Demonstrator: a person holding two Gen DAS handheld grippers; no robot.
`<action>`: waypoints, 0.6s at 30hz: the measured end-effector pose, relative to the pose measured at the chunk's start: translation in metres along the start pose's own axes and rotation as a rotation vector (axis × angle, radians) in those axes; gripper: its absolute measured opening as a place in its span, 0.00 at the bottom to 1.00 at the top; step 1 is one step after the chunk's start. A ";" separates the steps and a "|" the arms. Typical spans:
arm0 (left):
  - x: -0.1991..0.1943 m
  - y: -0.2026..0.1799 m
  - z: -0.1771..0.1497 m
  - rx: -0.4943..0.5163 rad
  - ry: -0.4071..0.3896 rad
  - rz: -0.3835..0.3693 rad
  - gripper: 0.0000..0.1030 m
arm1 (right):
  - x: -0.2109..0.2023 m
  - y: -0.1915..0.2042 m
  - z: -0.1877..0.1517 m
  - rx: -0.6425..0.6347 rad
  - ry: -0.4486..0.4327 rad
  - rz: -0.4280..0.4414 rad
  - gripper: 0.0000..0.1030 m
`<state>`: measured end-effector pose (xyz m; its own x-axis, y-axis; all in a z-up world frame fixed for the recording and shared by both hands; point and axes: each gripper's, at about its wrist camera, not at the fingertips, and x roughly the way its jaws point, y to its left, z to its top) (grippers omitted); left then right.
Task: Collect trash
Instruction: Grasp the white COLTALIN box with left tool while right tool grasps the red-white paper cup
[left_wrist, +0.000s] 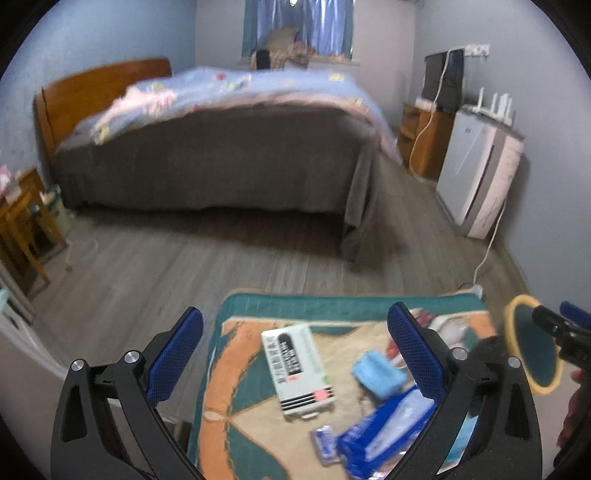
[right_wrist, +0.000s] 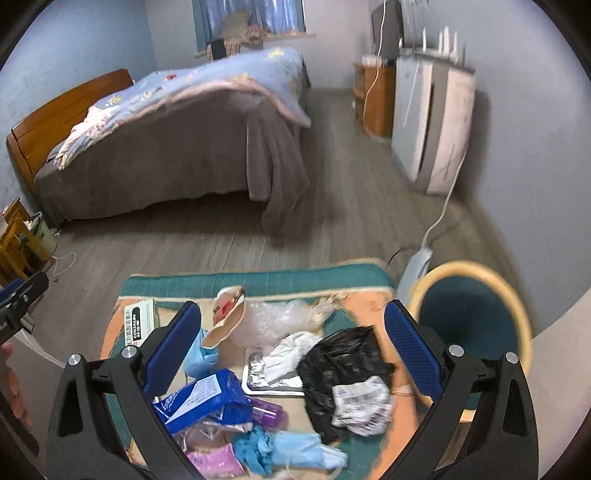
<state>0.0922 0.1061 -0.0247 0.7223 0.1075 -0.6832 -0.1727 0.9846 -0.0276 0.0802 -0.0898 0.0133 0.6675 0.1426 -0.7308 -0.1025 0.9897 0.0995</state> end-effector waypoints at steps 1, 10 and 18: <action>0.017 0.007 -0.004 0.008 0.031 0.001 0.96 | 0.014 0.002 -0.003 -0.014 0.027 0.008 0.95; 0.130 0.027 -0.036 -0.003 0.253 0.016 0.95 | 0.091 0.025 -0.004 -0.053 0.140 0.027 0.95; 0.181 -0.007 -0.056 0.104 0.349 -0.026 0.95 | 0.140 0.042 0.004 -0.013 0.198 0.069 0.90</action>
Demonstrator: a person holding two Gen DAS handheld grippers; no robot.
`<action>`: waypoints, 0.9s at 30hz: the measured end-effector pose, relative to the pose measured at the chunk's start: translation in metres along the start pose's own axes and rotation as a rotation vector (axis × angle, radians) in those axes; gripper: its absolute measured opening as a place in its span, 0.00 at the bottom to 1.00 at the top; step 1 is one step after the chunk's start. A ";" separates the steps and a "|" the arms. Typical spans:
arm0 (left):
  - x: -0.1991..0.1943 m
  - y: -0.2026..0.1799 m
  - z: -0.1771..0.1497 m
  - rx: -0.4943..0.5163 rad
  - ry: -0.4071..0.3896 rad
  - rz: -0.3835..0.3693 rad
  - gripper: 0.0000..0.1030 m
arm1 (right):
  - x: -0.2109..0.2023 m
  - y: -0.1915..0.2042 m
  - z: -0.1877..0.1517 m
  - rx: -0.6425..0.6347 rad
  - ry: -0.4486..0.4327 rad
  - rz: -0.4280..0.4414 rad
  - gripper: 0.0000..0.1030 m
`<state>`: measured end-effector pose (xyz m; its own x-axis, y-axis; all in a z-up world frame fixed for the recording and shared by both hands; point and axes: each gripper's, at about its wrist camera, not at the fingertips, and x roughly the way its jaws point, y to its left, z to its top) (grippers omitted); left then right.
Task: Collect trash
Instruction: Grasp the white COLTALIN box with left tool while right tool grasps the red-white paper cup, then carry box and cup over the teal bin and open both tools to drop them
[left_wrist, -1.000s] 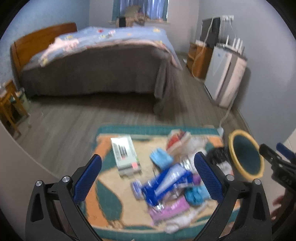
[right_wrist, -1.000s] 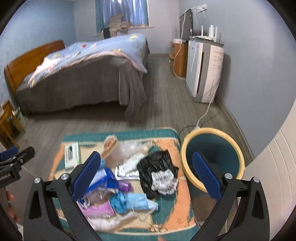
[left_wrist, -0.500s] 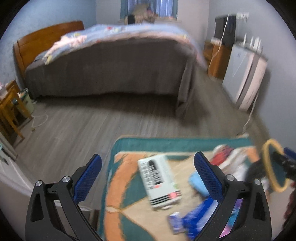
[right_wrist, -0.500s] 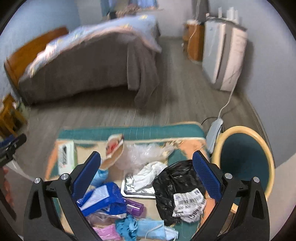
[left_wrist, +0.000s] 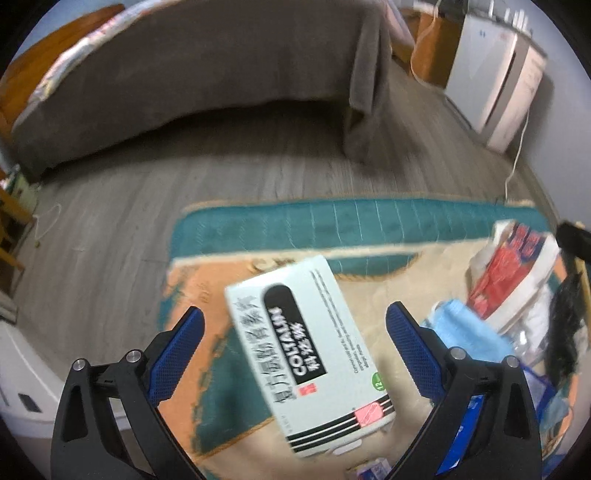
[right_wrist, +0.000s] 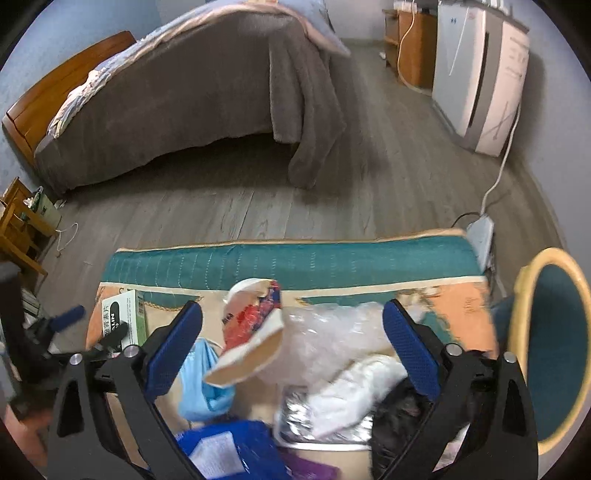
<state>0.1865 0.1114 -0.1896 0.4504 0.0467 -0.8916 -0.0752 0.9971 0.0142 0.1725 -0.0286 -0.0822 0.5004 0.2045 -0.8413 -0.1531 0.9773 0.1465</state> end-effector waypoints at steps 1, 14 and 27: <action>0.006 -0.001 -0.001 -0.007 0.022 -0.006 0.95 | 0.006 0.002 0.000 -0.003 0.020 0.002 0.86; 0.017 -0.007 -0.012 0.027 0.114 -0.029 0.78 | 0.018 0.008 -0.003 0.034 0.122 0.146 0.15; -0.091 -0.034 0.001 0.073 -0.165 -0.035 0.77 | -0.091 -0.033 0.002 0.102 -0.084 0.246 0.13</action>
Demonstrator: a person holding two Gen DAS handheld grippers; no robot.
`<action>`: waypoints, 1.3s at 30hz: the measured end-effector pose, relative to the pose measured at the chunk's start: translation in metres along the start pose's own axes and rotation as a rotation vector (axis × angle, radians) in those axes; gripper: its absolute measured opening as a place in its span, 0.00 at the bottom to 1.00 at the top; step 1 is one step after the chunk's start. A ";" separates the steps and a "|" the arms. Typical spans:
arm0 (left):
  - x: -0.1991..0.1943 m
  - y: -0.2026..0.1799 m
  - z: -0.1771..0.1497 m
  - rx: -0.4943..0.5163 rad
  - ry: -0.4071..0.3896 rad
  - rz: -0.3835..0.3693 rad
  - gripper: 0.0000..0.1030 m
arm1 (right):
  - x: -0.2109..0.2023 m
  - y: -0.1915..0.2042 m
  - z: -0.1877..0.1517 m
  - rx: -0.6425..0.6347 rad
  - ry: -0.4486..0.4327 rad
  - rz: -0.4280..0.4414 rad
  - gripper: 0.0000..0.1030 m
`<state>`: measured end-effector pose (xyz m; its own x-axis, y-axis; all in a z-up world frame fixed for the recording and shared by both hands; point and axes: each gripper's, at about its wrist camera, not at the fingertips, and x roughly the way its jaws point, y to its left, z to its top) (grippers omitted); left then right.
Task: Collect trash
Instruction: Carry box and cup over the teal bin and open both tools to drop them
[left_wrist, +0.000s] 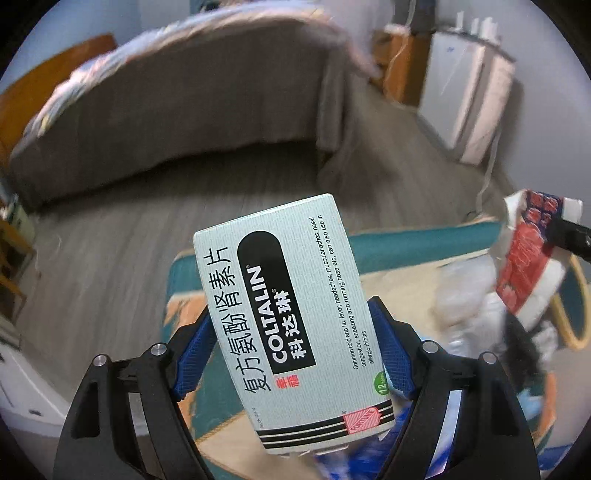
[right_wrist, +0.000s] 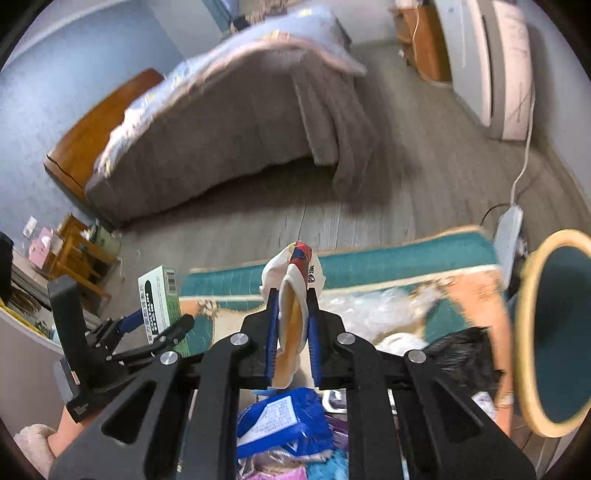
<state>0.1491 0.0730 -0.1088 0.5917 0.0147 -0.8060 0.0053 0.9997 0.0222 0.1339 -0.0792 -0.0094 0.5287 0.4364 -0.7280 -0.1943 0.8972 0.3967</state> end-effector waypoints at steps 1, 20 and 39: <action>-0.012 -0.011 0.001 0.021 -0.027 -0.017 0.77 | -0.017 -0.008 0.003 0.012 -0.027 -0.004 0.13; -0.101 -0.268 -0.023 0.348 -0.125 -0.378 0.78 | -0.169 -0.224 -0.026 0.242 -0.181 -0.428 0.13; -0.068 -0.296 0.014 0.356 -0.089 -0.495 0.90 | -0.160 -0.287 -0.049 0.405 -0.170 -0.468 0.46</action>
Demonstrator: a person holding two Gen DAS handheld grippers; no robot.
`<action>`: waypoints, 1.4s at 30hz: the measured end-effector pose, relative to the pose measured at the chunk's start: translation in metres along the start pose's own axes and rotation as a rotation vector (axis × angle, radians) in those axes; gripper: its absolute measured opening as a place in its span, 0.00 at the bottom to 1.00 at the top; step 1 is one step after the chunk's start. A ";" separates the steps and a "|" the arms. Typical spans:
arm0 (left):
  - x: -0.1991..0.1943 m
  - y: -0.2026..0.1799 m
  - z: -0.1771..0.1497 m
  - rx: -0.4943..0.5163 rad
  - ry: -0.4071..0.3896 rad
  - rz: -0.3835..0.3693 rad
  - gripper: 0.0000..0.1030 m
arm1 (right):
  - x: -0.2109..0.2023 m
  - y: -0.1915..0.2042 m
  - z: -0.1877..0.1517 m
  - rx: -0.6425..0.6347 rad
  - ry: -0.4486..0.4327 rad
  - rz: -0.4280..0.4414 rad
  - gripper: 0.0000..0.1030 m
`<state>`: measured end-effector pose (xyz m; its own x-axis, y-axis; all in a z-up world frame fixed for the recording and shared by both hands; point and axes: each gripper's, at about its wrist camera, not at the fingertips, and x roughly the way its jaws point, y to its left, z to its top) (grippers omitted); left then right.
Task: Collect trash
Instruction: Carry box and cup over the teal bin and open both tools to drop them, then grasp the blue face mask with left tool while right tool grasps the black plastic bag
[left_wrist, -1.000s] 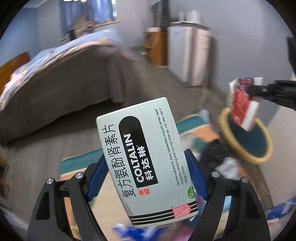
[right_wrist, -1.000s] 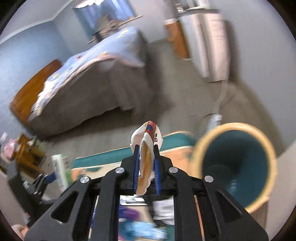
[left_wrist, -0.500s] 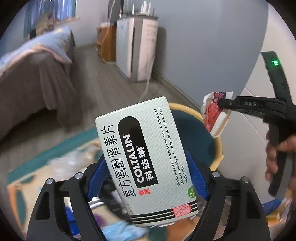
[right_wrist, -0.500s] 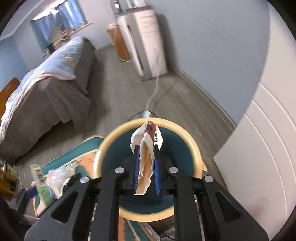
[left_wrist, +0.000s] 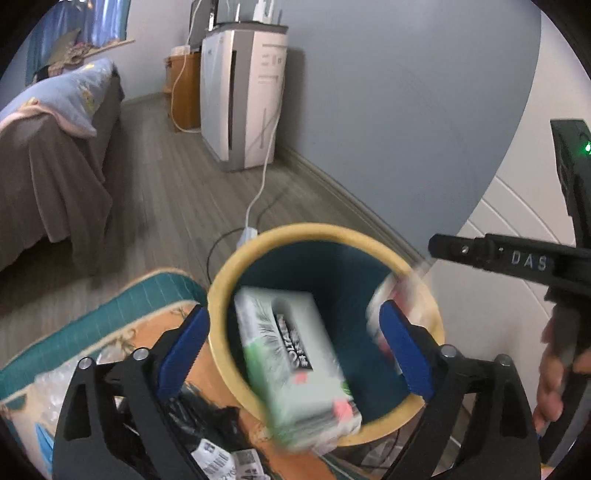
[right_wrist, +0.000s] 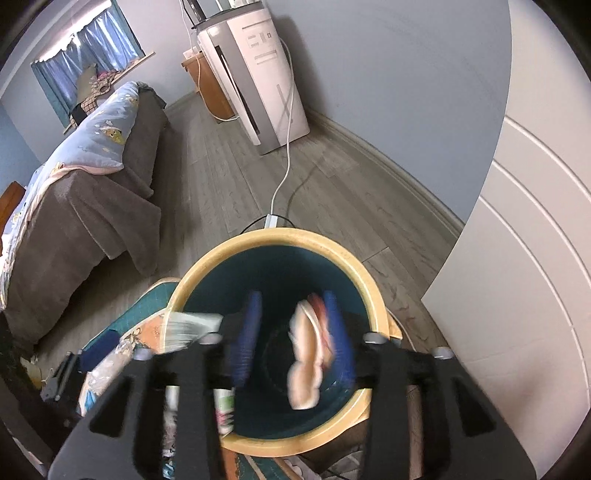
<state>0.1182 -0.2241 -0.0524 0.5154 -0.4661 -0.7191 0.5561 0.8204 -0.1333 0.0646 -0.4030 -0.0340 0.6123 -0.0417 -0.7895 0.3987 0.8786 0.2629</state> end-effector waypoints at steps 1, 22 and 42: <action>-0.003 0.001 0.001 -0.002 0.001 0.003 0.90 | 0.000 0.000 0.001 -0.004 -0.001 -0.001 0.47; -0.182 0.154 -0.057 -0.122 -0.056 0.405 0.95 | -0.029 0.153 -0.034 -0.363 -0.034 0.151 0.95; -0.139 0.240 -0.143 -0.304 0.160 0.430 0.95 | 0.034 0.199 -0.089 -0.445 0.154 0.084 0.95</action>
<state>0.0872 0.0847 -0.0821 0.5357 -0.0310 -0.8438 0.0913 0.9956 0.0213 0.1042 -0.1875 -0.0579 0.5080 0.0800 -0.8576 0.0005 0.9957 0.0931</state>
